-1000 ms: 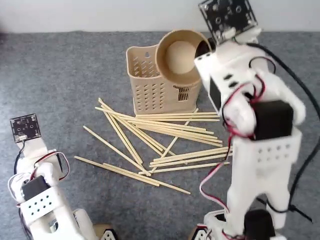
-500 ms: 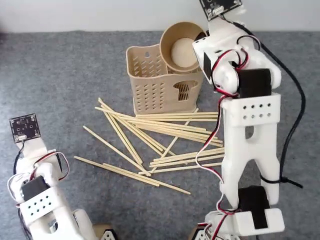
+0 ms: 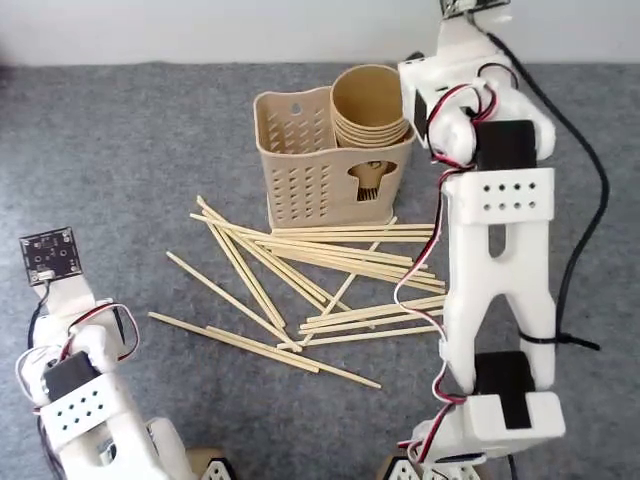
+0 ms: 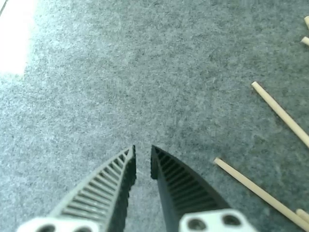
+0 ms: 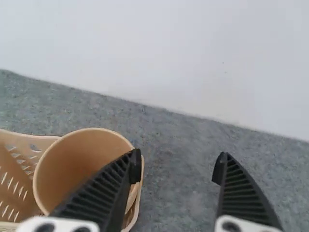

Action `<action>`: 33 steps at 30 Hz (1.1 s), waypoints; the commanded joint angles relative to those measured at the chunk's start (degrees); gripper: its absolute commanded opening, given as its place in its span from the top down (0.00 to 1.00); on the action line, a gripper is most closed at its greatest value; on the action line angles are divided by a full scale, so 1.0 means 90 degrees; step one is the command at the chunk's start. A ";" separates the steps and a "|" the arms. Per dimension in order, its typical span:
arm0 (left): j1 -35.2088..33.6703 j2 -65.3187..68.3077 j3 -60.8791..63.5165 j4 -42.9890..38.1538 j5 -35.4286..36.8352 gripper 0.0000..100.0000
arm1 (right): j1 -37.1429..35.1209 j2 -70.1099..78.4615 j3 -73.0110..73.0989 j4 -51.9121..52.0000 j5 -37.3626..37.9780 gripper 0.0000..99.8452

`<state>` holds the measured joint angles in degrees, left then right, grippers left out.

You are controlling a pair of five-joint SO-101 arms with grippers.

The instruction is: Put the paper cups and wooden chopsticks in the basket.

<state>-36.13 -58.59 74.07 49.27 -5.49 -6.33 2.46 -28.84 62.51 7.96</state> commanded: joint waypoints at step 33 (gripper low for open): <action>0.0283 -0.0156 0.0024 -0.0137 0.0020 0.94 | -0.0581 -0.1841 0.2178 0.4410 0.2100 0.99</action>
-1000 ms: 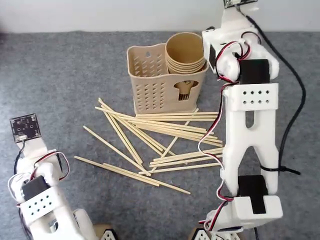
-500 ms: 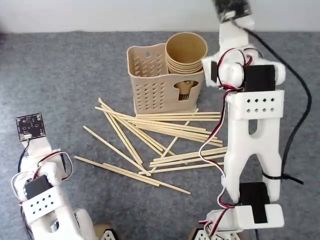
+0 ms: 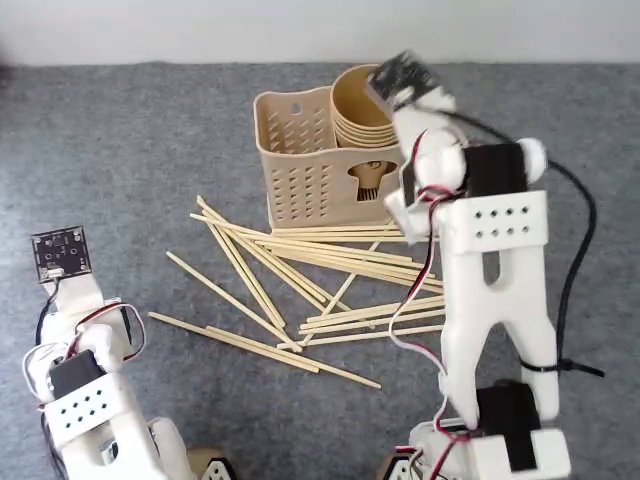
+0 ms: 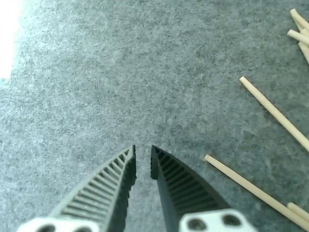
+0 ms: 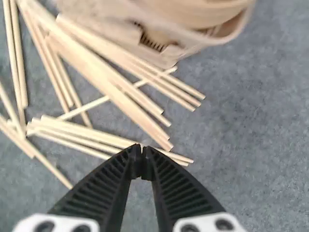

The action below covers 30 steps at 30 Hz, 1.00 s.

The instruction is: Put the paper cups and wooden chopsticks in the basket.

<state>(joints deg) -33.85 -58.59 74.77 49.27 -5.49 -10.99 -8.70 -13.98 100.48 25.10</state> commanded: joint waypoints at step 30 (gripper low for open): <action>0.0039 -0.0156 -0.0044 -0.0147 0.0020 0.94 | -0.2300 -0.1275 0.6144 -0.3678 0.1846 0.72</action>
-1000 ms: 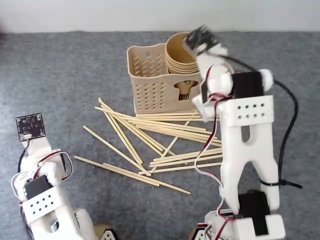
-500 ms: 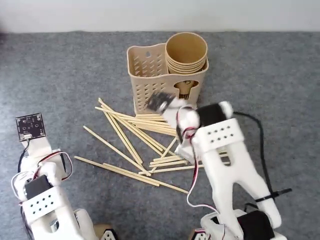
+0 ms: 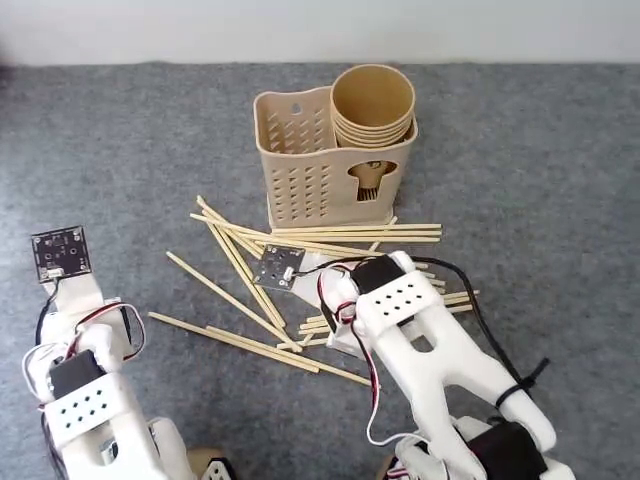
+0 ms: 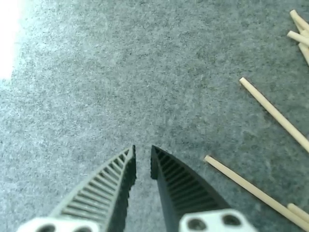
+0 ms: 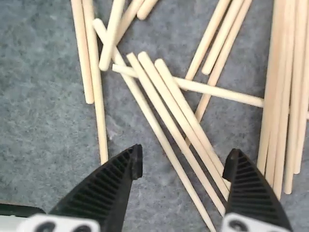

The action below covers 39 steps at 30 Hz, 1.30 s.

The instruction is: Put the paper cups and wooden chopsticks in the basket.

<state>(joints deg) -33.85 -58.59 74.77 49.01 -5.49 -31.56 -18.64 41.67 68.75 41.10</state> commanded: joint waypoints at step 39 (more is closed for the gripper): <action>0.0039 -0.0156 -0.0034 -0.0117 0.0020 0.94 | 0.0005 -0.0210 -0.0078 -0.0357 0.0078 0.99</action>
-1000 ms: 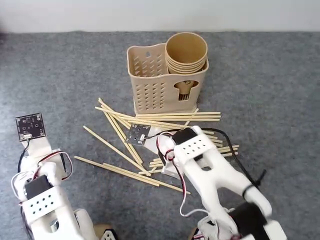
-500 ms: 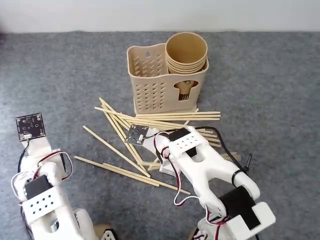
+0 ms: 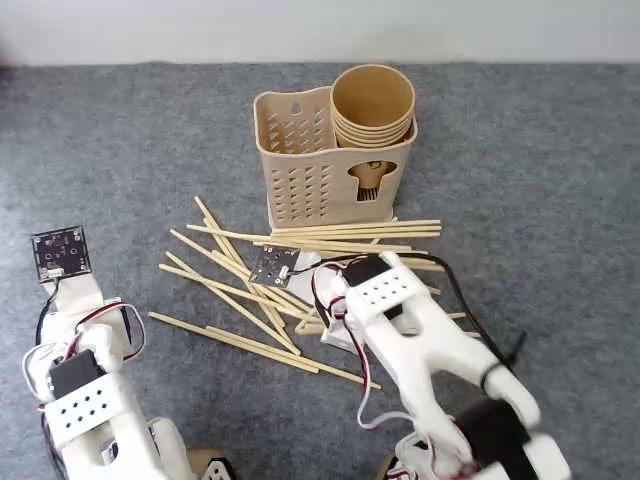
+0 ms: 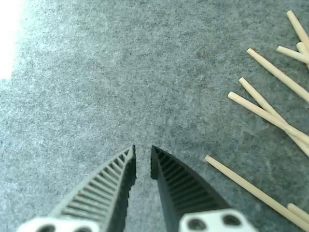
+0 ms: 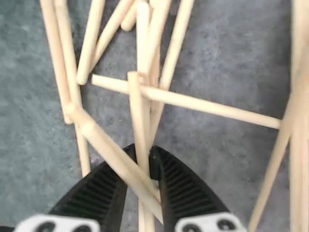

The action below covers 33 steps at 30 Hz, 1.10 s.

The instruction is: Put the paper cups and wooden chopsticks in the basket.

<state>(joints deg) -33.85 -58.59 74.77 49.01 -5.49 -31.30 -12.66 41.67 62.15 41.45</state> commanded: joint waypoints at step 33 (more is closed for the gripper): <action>0.0039 -0.0156 -0.0034 -0.0117 0.0020 0.94 | -0.0073 -0.4567 -0.0078 -0.1158 -0.4034 0.99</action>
<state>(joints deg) -33.85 -58.59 74.77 49.01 -5.49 -31.47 -51.87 41.76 55.74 10.42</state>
